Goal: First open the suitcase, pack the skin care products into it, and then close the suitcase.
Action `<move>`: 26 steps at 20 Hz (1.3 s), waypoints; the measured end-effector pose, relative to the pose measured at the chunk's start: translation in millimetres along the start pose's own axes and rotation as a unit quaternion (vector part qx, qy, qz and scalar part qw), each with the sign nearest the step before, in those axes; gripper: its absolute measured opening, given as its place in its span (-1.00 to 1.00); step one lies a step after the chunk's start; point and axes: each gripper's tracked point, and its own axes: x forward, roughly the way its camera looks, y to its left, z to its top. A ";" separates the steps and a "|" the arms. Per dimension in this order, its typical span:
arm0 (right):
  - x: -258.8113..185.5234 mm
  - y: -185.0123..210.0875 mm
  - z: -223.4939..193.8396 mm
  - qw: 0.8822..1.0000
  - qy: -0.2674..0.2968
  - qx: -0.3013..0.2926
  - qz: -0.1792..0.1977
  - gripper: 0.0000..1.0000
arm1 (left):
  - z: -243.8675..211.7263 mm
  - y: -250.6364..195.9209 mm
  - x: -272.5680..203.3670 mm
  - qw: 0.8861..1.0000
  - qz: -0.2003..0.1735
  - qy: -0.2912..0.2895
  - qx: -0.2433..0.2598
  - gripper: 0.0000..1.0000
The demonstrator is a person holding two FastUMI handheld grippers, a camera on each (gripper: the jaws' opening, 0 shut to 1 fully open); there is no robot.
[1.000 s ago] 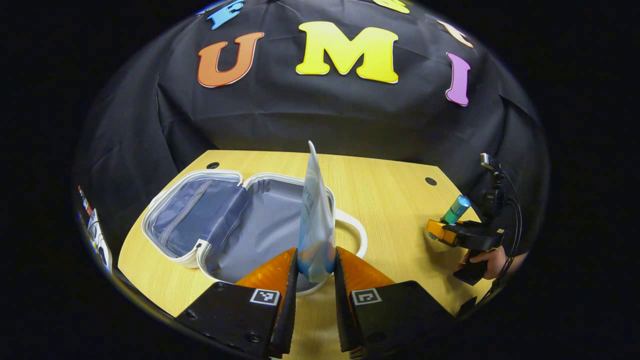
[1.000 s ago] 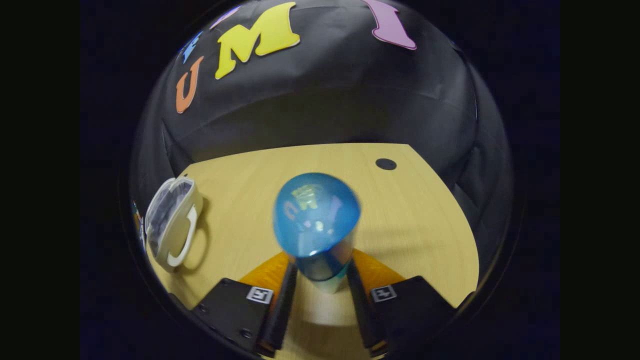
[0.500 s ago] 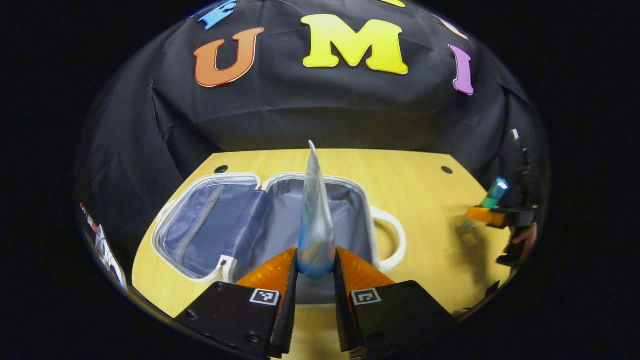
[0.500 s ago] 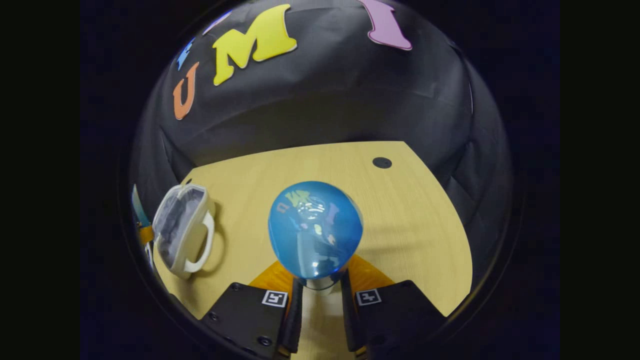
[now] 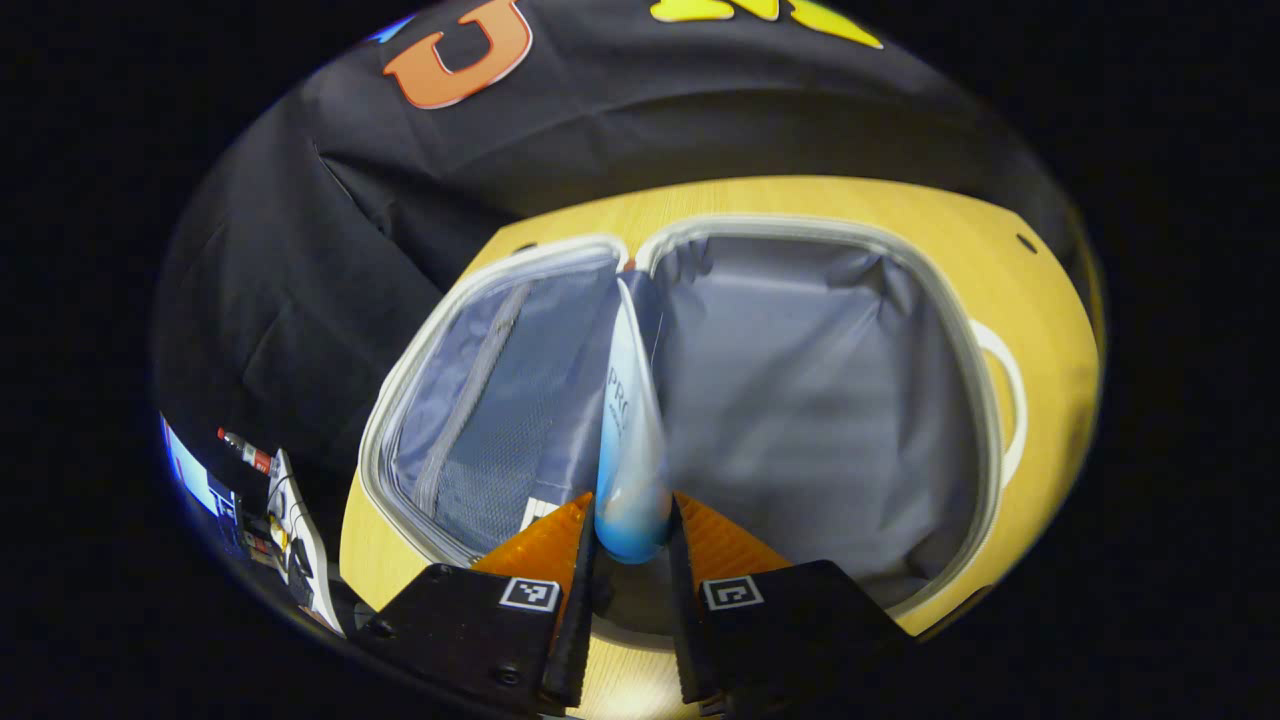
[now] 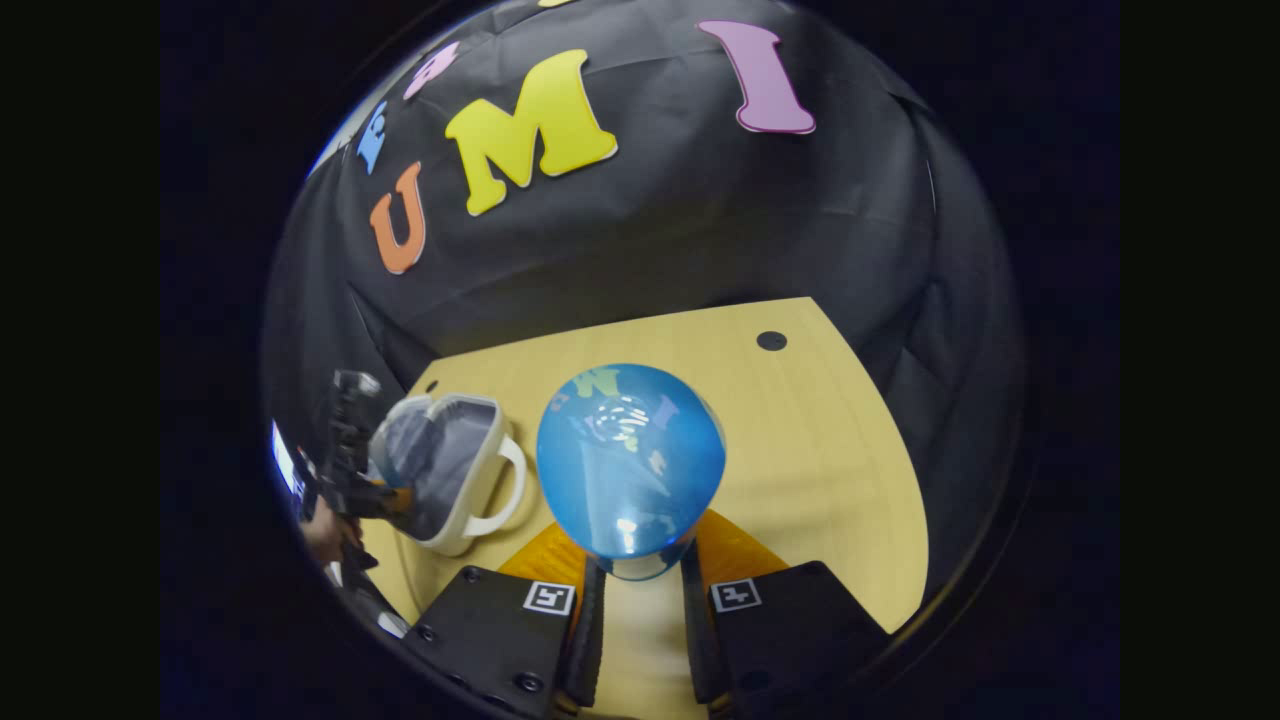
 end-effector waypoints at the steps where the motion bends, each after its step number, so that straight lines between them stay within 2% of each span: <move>1: -4.6 4.3 3.0 1.000 -0.003 -0.002 0.006 -0.34 | -6.4 0.7 3.7 1.000 0.009 0.014 0.001 -0.14; 2: -8.2 8.5 6.1 1.000 -0.006 -0.008 0.012 -0.35 | -10.4 -0.7 7.0 0.999 0.019 0.028 0.000 -0.24; 5: -19.5 23.9 10.1 0.999 -0.009 -0.022 0.032 -0.35 | -15.7 -1.0 17.2 0.996 0.051 0.074 0.000 -0.24; 7: -26.4 25.4 10.8 0.999 -0.010 -0.023 0.037 -0.35 | -17.2 -3.1 18.5 0.993 0.058 0.098 -0.020 -0.25; 14: -41.2 9.9 0.9 0.999 -0.015 -0.012 0.032 -0.35 | -15.5 -7.6 18.7 0.993 0.045 0.112 -0.011 -0.15; 17: -38.7 6.1 -6.8 0.999 -0.012 -0.028 0.024 -0.34 | -15.5 -8.9 16.9 0.993 0.044 0.110 -0.005 -0.10; 18: -38.0 6.2 -8.6 0.999 -0.010 -0.035 0.023 -0.34 | -13.4 -14.6 13.7 0.994 0.032 0.104 -0.010 -0.07; 19: -38.7 7.3 -11.4 0.999 -0.007 -0.044 0.024 -0.34 | -14.2 -20.7 12.5 0.995 0.016 0.097 -0.016 0.28; 20: -37.5 9.3 -13.4 0.998 -0.003 -0.054 0.023 -0.35 | -13.6 -25.7 8.0 0.996 0.000 0.088 -0.020 0.22; 22: -33.9 25.0 -19.7 0.995 0.004 -0.097 0.026 -0.35 | -1.8 -29.1 -5.2 0.998 -0.019 0.059 -0.019 0.96; 26: -12.2 97.3 -21.9 0.987 0.016 -0.143 0.078 -0.35 | 32.6 -23.3 -59.6 0.994 -0.080 -0.067 -0.029 0.96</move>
